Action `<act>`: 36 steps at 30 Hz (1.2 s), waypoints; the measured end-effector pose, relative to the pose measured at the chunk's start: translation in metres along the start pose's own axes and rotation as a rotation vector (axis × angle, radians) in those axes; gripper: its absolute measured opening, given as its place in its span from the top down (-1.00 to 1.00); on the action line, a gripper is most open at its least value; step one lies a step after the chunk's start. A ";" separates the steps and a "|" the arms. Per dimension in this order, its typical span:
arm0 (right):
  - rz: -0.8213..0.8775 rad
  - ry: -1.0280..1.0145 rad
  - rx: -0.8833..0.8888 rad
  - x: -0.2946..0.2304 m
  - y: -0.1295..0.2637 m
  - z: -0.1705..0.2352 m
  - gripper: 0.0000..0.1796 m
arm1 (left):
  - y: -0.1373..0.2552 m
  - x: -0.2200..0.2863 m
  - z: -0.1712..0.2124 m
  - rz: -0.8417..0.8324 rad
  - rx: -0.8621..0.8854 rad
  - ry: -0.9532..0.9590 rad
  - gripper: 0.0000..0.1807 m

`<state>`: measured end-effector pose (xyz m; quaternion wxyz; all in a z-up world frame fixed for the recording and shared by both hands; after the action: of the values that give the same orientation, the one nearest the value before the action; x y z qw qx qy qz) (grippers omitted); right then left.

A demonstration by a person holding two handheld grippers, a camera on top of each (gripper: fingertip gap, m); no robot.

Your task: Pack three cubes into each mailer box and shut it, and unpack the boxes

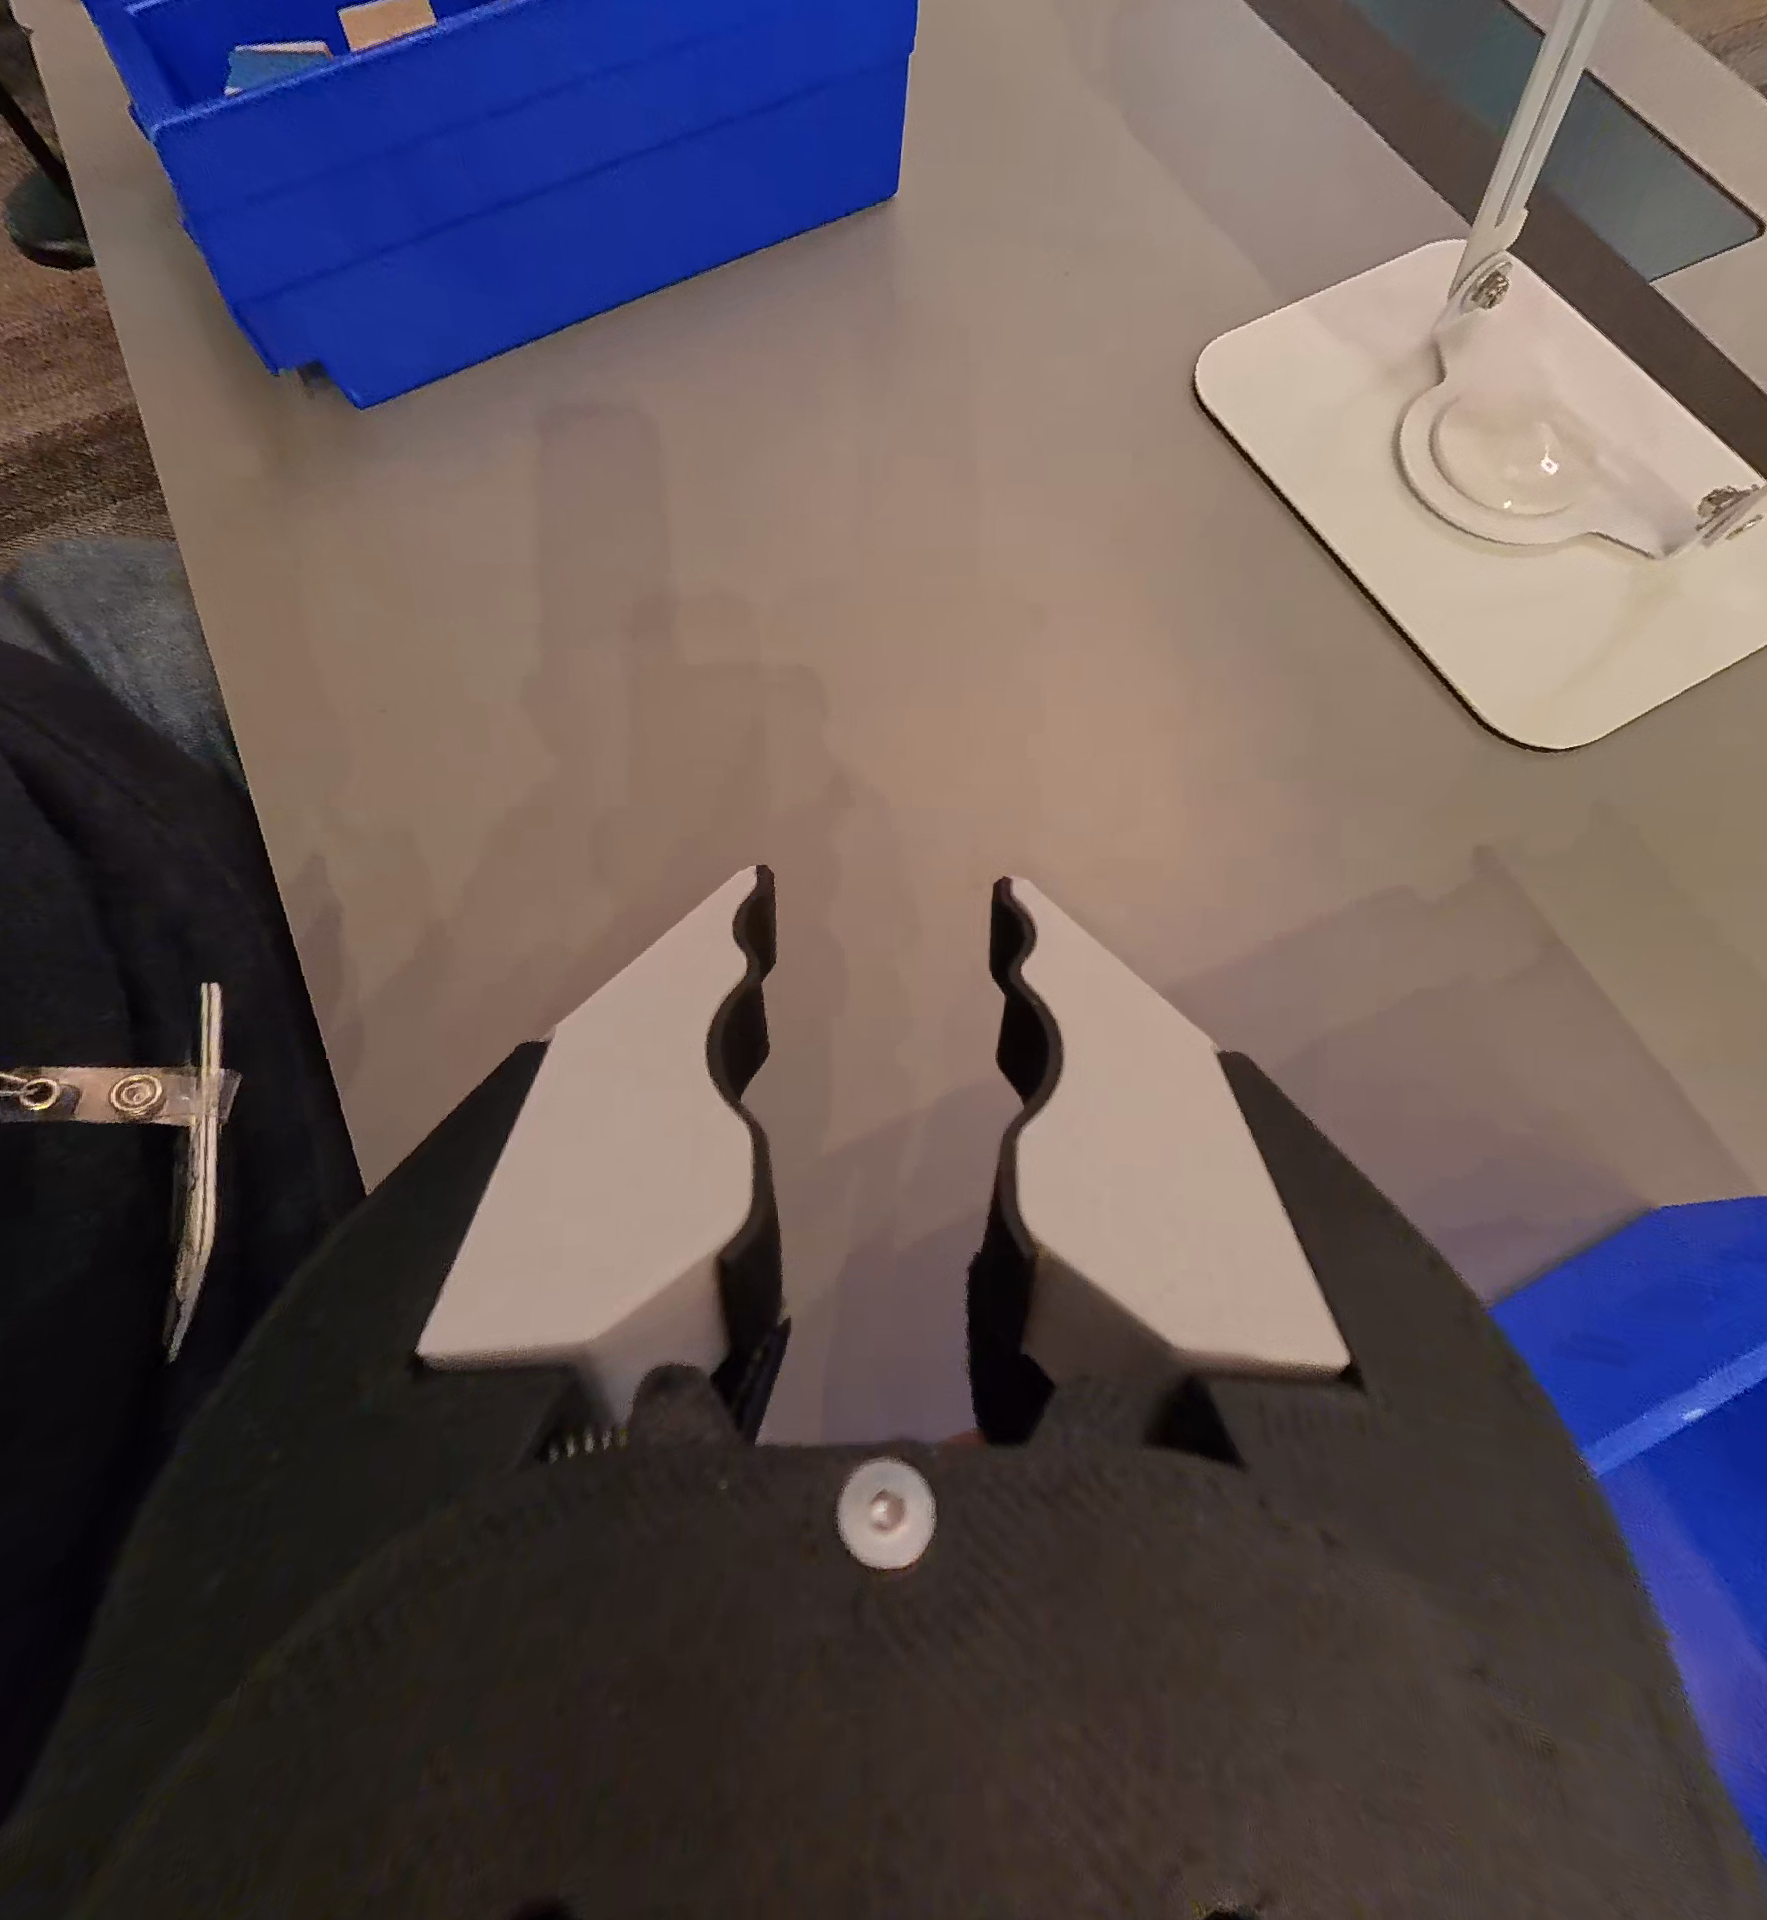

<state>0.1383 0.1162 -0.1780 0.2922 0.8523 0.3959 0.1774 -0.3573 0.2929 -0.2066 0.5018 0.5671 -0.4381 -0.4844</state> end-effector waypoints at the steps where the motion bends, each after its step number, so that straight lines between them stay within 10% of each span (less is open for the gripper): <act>1: 0.003 0.002 -0.007 0.000 -0.001 0.001 0.56 | 0.003 0.000 0.001 -0.022 -0.020 -0.004 -0.57; 24: 0.077 0.143 0.046 -0.019 0.002 -0.012 0.54 | 0.098 0.008 -0.028 -0.254 0.198 0.070 -0.56; 36: 0.262 0.288 0.107 -0.029 0.010 -0.026 0.15 | 0.120 0.053 -0.169 -0.094 0.366 -0.027 -0.56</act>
<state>0.1121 0.0976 -0.1535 0.1615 0.8766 0.3283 0.3125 -0.1837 0.2514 -0.0887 0.3611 0.6621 -0.4986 -0.4273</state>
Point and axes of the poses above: each gripper's, where its closed fingertips meet, y back along the fingers, z out of its underside, x = y × z across the jaws, the point moved 6 cm from there along y, back along the fingers, and after that the axes turned 7 degrees about z, right-handed, at the moved point
